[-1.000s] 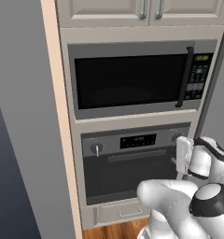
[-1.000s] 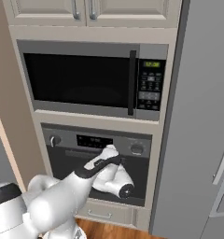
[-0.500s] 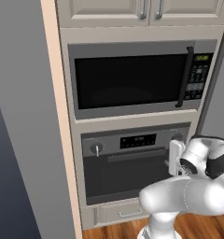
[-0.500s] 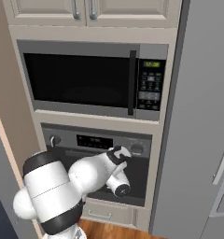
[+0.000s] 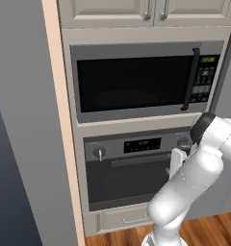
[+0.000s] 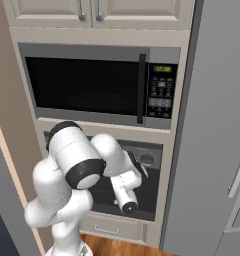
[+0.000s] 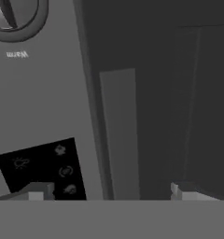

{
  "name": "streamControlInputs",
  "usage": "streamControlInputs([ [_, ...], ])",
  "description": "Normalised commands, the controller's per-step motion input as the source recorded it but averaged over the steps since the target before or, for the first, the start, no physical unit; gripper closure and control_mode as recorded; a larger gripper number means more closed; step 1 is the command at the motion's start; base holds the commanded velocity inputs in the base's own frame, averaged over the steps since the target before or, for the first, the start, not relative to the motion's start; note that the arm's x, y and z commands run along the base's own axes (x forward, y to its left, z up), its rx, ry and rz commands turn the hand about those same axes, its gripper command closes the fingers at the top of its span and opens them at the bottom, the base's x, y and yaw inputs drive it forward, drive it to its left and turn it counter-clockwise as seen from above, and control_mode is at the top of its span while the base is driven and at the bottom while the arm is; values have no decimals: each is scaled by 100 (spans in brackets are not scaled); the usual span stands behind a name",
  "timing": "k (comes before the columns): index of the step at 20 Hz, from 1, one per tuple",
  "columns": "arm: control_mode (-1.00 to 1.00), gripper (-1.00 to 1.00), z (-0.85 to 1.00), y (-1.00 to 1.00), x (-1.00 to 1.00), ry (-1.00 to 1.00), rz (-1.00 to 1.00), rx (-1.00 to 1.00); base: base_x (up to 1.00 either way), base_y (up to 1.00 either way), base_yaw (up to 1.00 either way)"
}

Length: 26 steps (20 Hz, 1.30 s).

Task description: Take the baked cake out of the oven and place it on the plate for cooling. Then close the oven door.

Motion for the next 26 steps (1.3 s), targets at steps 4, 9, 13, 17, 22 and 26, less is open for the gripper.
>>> streamControlInputs([
  [4, -100, -100, -27, 0, 27, -6, 0, 7, 0, 0, 0],
  [9, -100, -100, -26, 0, 26, -10, 0, 6, 0, 0, 0],
  [13, -100, -100, -42, 0, 21, -6, 0, 7, 0, 0, 0],
  [17, -100, -100, -35, 0, 27, -7, 0, 6, 0, 0, 0],
  [22, -100, -100, -1, 0, 28, -10, 0, 7, 0, 0, 0],
  [26, -100, -100, 4, 0, 19, -3, 0, 2, 0, 0, 0],
])
